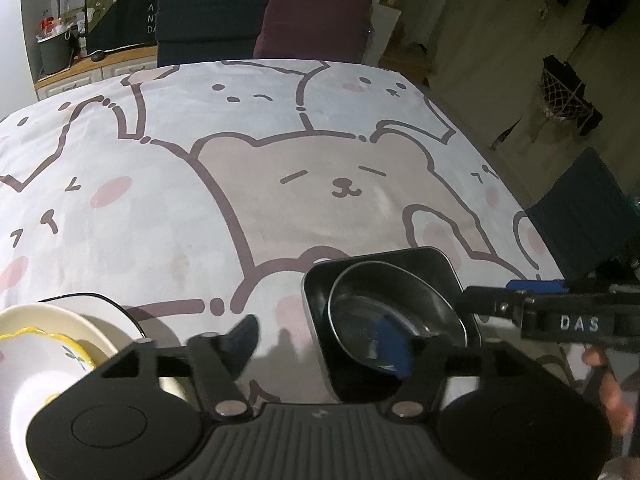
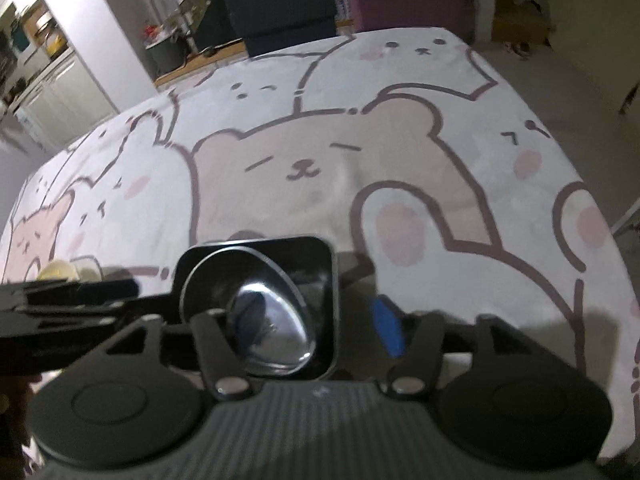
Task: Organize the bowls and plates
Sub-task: 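Open both grippers to release the steel bowl inside the tray, then close both grippers on the rim of the steel tray holding the bowl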
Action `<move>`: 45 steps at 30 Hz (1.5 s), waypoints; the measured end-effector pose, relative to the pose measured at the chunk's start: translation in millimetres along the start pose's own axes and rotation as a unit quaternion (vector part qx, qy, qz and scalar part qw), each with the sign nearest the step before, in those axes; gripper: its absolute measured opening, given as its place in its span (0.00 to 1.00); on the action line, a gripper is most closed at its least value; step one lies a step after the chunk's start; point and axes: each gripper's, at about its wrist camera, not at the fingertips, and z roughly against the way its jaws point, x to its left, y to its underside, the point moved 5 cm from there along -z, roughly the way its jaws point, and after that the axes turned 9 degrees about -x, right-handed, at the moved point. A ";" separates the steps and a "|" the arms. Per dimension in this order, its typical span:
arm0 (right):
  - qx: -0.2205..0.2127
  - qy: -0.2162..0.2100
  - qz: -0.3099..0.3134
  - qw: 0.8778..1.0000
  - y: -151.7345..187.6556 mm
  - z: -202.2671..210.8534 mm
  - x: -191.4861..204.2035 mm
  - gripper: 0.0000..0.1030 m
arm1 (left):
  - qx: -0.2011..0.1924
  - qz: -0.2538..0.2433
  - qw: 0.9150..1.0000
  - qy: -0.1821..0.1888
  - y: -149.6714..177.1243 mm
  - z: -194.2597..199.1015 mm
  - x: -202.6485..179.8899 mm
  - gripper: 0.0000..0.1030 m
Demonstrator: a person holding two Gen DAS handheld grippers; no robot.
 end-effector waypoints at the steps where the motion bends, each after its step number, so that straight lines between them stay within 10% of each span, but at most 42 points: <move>1: -0.002 0.004 -0.002 1.000 -0.3 -0.9 -4.1 0.73 | 0.000 -0.001 1.000 0.000 -0.1 0.4 0.3 0.75; 10: 0.007 0.035 0.008 0.999 -0.9 -15.8 -25.9 0.81 | 0.008 0.004 1.000 0.012 0.8 0.2 5.5 0.98; 17: 0.015 0.018 0.025 0.999 -1.6 -22.0 -16.8 0.63 | 0.010 0.023 1.000 0.013 0.4 -1.1 11.0 0.97; 28: 0.037 0.002 0.031 0.999 1.5 -28.4 -11.2 0.23 | 0.050 0.004 0.999 0.015 8.1 -12.6 5.7 0.45; 45: 0.052 0.001 0.037 0.998 3.8 -29.8 -4.9 0.13 | 0.069 -0.008 0.997 0.017 11.9 -19.7 2.2 0.18</move>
